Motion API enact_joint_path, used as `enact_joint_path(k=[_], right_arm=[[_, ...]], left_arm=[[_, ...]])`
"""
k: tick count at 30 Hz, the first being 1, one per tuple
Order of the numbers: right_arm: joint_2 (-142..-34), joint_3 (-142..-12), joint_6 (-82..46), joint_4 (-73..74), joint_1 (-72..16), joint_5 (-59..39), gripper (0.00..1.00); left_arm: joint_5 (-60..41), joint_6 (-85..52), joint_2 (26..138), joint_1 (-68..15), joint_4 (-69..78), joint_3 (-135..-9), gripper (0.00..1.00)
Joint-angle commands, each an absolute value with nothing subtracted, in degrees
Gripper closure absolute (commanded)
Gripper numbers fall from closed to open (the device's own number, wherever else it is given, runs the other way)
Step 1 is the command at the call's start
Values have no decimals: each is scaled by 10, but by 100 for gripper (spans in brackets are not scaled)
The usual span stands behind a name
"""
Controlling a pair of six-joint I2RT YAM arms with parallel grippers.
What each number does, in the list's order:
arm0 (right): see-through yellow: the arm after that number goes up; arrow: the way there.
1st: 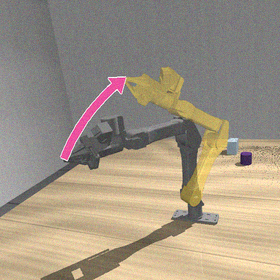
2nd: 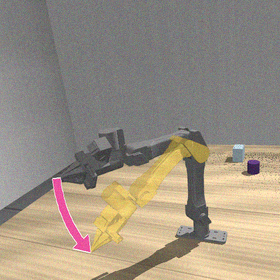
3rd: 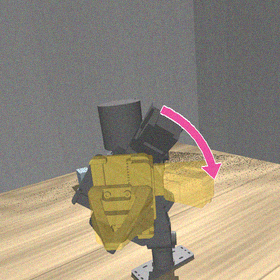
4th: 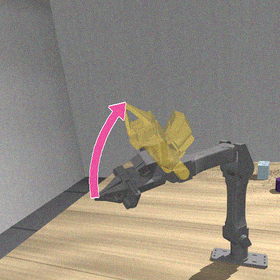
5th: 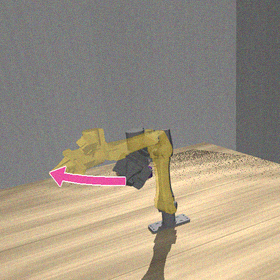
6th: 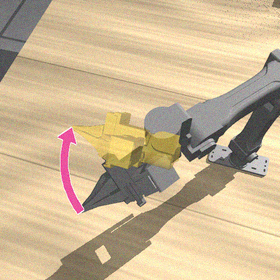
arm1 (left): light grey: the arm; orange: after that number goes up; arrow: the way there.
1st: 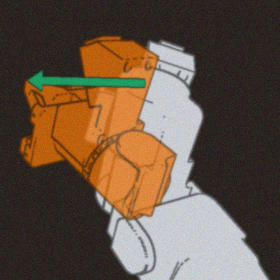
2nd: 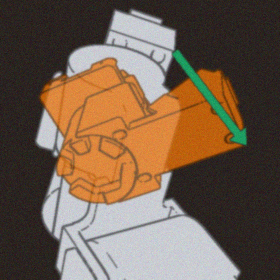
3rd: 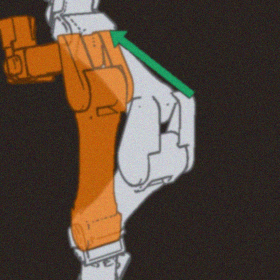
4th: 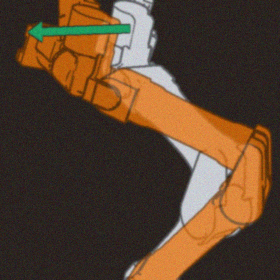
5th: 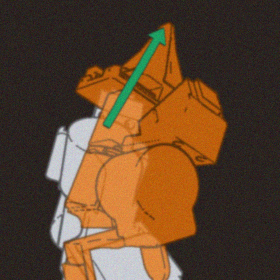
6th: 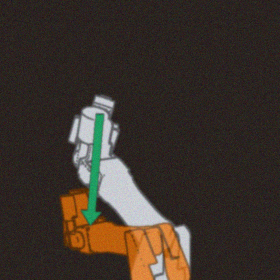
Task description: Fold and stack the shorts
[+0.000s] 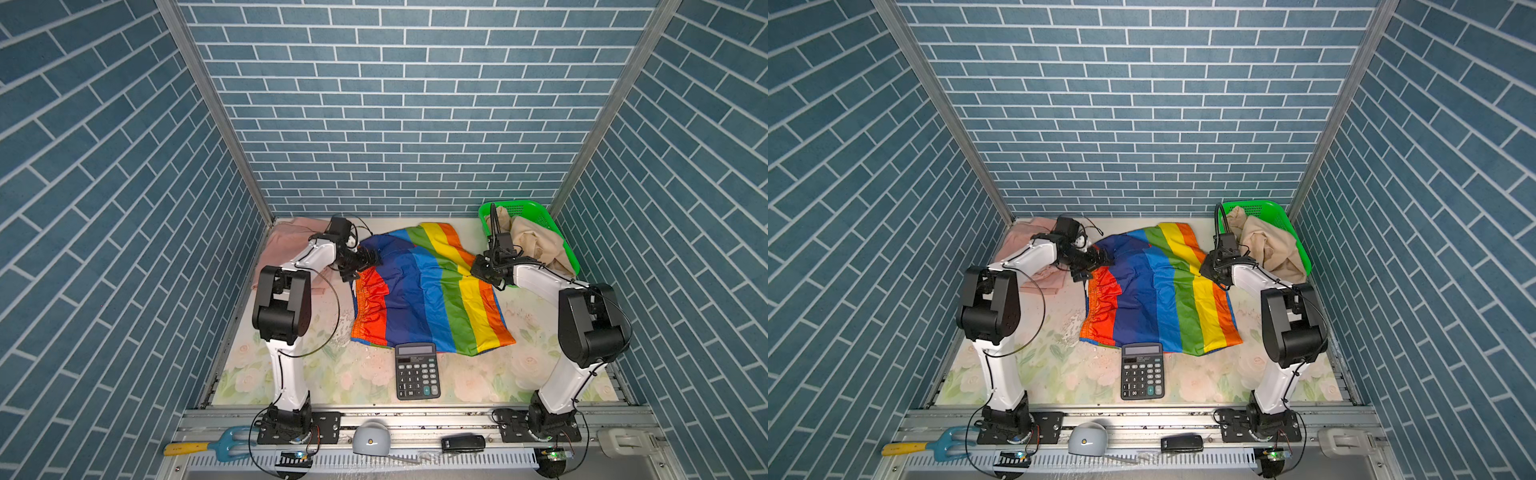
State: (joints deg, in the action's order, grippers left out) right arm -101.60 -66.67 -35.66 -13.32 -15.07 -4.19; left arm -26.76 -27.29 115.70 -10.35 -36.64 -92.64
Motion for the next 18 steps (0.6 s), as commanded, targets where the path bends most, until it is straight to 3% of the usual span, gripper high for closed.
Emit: enact_joint_path(k=[1, 6, 11, 18], right_arm=[[-968, -714, -300, -183, -152, 13, 61], [-978, -778, -263, -206, -152, 22, 34], [-990, -794, -256, -202, -152, -6, 13], [-1003, -786, -251, -191, -152, -42, 9]], left_arm=[[-120, -176, 1131, -91, -474, -1006, 1], [-44, -128, 1199, -80, -510, -1079, 1], [-55, -120, 1247, -79, -505, -1110, 1], [-82, -136, 1286, -79, -491, -1120, 5]])
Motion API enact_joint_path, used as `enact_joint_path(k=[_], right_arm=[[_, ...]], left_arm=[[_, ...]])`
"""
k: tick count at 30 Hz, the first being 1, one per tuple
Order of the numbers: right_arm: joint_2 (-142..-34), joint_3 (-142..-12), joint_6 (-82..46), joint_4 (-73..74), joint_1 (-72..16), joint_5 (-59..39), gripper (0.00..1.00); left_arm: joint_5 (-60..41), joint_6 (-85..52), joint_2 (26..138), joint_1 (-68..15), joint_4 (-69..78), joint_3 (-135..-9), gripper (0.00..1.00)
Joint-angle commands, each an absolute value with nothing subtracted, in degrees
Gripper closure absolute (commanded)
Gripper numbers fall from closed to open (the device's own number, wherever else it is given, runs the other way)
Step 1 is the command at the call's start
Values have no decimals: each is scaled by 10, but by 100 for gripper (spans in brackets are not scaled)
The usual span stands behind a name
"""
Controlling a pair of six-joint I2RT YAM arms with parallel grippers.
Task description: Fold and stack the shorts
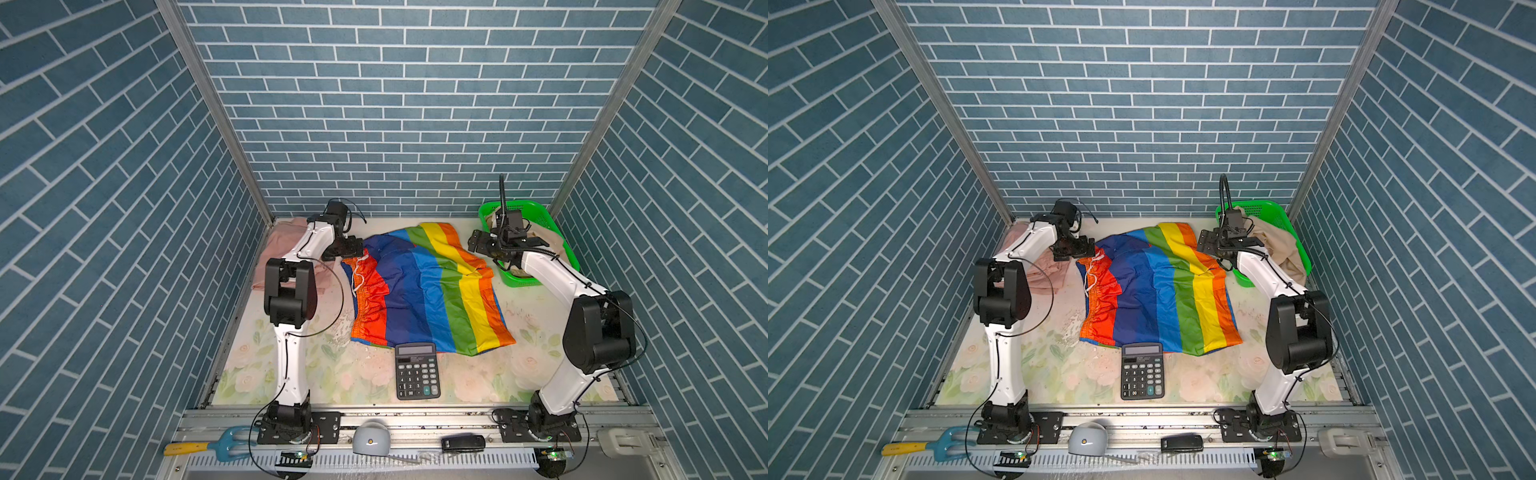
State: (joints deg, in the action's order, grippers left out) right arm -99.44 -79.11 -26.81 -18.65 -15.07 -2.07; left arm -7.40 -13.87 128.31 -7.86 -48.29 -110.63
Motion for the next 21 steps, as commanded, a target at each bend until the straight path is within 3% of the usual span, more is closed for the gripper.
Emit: enact_joint_path(k=[1, 14, 21], right_arm=[[-1004, -784, -250, -190, -152, -46, 9], [-993, -768, -253, -180, -151, -72, 9], [-986, -766, -257, -177, -152, -78, 10]], left_arm=[[-84, -138, 1292, -79, -492, -1125, 6], [-75, -144, 1367, -79, -510, -1189, 19], [-55, -128, 1382, -79, -508, -1198, 21]])
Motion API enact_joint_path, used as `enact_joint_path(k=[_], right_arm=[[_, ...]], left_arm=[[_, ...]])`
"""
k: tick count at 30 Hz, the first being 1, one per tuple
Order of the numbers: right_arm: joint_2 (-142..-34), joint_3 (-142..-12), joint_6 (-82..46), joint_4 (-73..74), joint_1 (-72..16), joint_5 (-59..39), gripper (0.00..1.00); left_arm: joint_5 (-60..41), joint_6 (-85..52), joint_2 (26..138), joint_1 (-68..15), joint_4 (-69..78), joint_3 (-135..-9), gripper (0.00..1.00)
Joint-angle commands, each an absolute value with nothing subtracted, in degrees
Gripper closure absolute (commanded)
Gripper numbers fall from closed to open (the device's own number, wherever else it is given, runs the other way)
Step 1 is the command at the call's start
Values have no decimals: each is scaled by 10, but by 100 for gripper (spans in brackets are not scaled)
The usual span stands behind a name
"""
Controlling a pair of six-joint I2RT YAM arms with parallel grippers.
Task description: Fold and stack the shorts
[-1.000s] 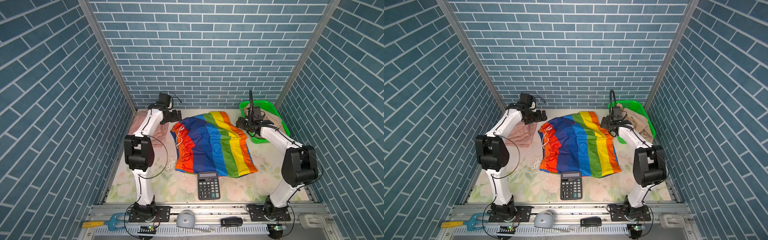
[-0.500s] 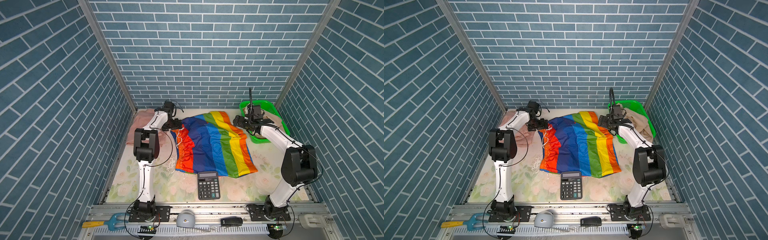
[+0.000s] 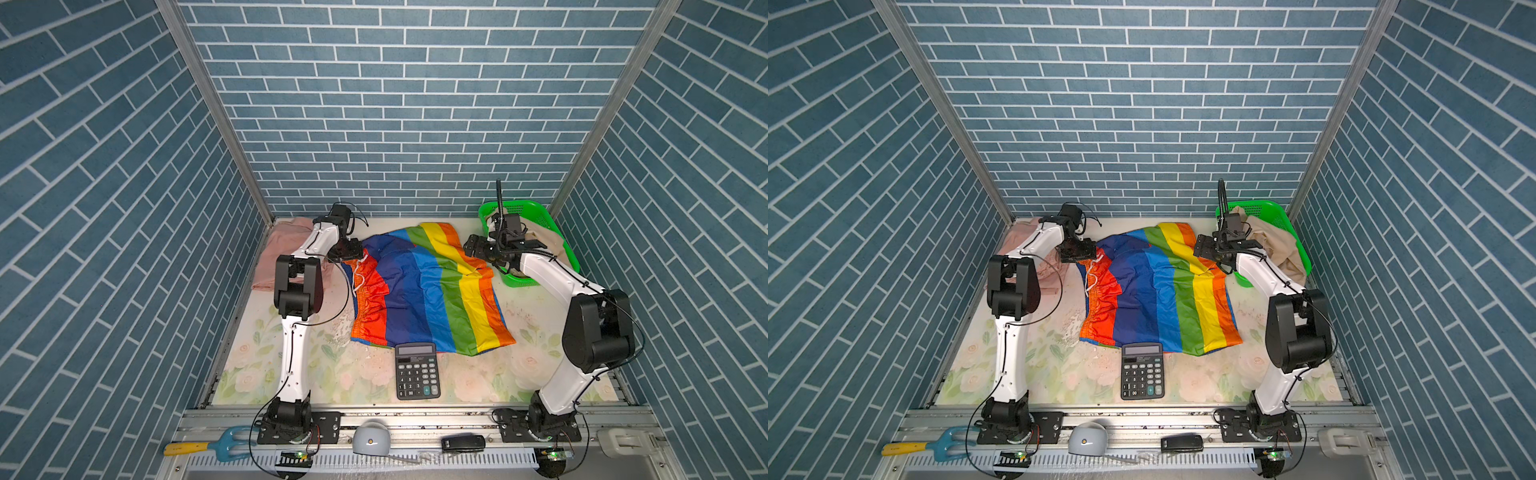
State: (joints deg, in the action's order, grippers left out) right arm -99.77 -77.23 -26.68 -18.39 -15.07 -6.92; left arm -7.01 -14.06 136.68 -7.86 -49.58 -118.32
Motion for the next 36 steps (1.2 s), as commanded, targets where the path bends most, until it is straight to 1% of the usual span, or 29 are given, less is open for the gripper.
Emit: enact_joint_path(k=[1, 3, 5, 7, 9, 10, 13, 14, 18, 19, 20, 23, 27, 30, 34, 36], right_arm=[[-986, -765, -258, -177, -152, -79, 10], [-986, -763, -261, -176, -152, -80, 10], [-986, -761, -262, -175, -152, -81, 10], [-988, -766, -263, -176, -151, -79, 10], [-997, -783, -261, -183, -150, -73, 10], [-1008, -799, -259, -191, -150, -69, 9], [-1053, -864, -246, -217, -149, -67, 8], [-1072, -887, -242, -222, -148, -67, 7], [-1151, -982, -227, -245, -146, -72, 6], [-1177, -1008, -223, -247, -145, -77, 3], [-1202, -1032, -220, -251, -144, -80, 2], [-1283, -1112, -219, -266, -142, -105, 2], [-1367, -1217, -225, -285, -140, -118, 2], [-1433, -1306, -261, -291, -134, -150, 2], [-1539, -1461, -290, -318, -133, -170, 2], [-1584, -1512, -315, -312, -130, -189, 2]], left_arm=[[-55, -127, 1385, -79, -508, -1199, 21], [-57, -128, 1389, -79, -506, -1198, 23], [-60, -127, 1391, -78, -503, -1195, 27], [-63, -127, 1391, -79, -496, -1186, 33], [-70, -127, 1391, -79, -488, -1179, 41], [-76, -127, 1392, -79, -486, -1178, 48], [-88, -123, 1388, -80, -482, -1173, 77], [-92, -120, 1383, -81, -479, -1169, 84], [-94, -108, 1358, -84, -474, -1150, 97], [-93, -105, 1348, -86, -469, -1140, 100], [-92, -101, 1337, -87, -463, -1128, 100], [-83, -93, 1309, -88, -450, -1105, 100], [-73, -83, 1289, -88, -451, -1101, 100], [-73, -80, 1280, -88, -450, -1102, 100], [-78, -80, 1277, -88, -450, -1104, 100], [-78, -79, 1275, -88, -450, -1103, 100]])
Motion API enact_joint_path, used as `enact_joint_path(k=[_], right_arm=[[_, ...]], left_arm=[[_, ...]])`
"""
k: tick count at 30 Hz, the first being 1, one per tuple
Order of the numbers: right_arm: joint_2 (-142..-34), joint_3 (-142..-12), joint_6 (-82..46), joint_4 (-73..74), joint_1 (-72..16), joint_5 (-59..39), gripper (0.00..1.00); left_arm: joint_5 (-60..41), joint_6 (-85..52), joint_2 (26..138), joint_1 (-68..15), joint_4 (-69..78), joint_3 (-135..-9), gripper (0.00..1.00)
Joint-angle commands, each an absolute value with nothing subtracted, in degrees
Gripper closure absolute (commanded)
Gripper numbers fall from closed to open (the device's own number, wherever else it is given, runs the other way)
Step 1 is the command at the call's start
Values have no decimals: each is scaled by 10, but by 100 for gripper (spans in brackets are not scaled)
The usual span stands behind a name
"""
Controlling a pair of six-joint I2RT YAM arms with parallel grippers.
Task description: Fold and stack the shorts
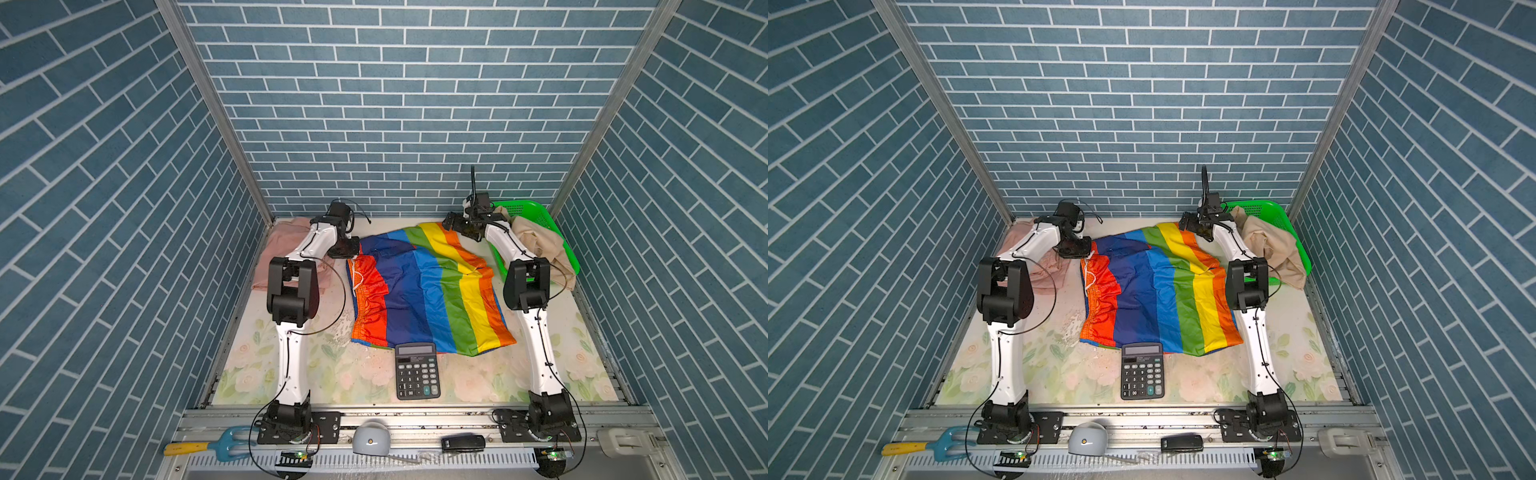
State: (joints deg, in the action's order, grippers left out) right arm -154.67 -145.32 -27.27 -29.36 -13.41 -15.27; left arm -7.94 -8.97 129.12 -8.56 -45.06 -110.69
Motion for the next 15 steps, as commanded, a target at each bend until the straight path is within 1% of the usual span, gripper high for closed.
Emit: enact_joint_path(k=[1, 9, 10, 12, 15], right_arm=[[-1599, -1523, -332, -299, -129, -200, 2], [-1651, -1524, -428, -190, -131, -232, 3], [-1656, -1527, -435, -183, -132, -235, 5], [-1666, -1533, -446, -172, -137, -237, 13], [-1674, -1536, -470, -150, -141, -238, 31]], left_arm=[[-77, -78, 1274, -88, -449, -1103, 100], [-77, -77, 1278, -88, -452, -1108, 100], [-78, -77, 1277, -88, -451, -1108, 100], [-77, -77, 1276, -88, -450, -1107, 100], [-79, -78, 1277, -88, -450, -1105, 100]])
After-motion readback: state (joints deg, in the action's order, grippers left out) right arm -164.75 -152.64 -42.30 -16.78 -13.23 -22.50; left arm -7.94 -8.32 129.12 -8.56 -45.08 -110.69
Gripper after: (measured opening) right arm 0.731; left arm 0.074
